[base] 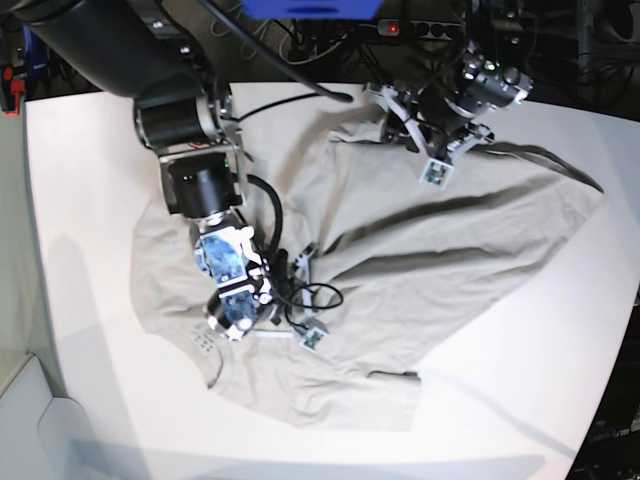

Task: Layout the t-shirt on the table in an organized manner, then fold the t-shirt properly
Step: 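Lift the left gripper with shirt fabric up and away from the right gripper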

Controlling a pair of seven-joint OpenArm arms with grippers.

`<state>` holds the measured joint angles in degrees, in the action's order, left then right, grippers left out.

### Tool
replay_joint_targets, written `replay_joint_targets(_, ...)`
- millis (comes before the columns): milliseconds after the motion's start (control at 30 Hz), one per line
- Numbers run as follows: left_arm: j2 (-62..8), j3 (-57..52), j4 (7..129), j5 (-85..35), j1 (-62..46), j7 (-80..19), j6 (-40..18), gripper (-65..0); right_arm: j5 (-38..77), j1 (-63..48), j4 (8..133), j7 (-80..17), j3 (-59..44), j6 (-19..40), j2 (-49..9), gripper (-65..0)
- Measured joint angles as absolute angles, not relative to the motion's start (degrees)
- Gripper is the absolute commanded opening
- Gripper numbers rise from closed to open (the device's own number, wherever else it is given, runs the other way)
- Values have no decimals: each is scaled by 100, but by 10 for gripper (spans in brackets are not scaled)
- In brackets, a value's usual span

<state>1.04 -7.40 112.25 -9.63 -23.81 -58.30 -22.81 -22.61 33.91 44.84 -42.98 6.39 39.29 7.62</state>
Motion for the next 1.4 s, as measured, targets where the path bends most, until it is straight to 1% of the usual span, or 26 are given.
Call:
replay_joint_targets(67, 207, -727, 11220, -965, -2381, -5828, -2281, -417, -2265, 3391, 4484, -4318, 644, 3929, 768, -650)
replay_joint_targets(200, 193, -709, 11212, -969, -2429, -5859, -2283, -416, -2248, 3391, 4484, -4296, 644, 3931, 764, -650)
replay_joint_targets(367, 161, -735, 11212, -969, -2460, -6342, -2294, -415, -2263, 3391, 4484, -4296, 644, 3931, 764, -650)
replay_joint_targets(600, 62, -729, 11192, -969, -2449, -6340, -2294, -415, -2265, 3391, 4484, -4298, 644, 3931, 764, -650)
replay_joint_targets(833, 64, -729, 10536, -972, -2180, -6298, -2296, -415, -2263, 3391, 4484, -4296, 644, 3933, 764, -650)
replay_joint_targets(1200, 80, -552, 10486, -969, -2091, -6353, -2296, -413, -2263, 3389, 4484, -4278, 644, 3931, 764, -650)
replay_joint_targets(1400, 82, -552, 10488, -972, -2093, -6351, -2294, -300, -2263, 3391, 4484, -4281, 644, 3931, 762, -650)
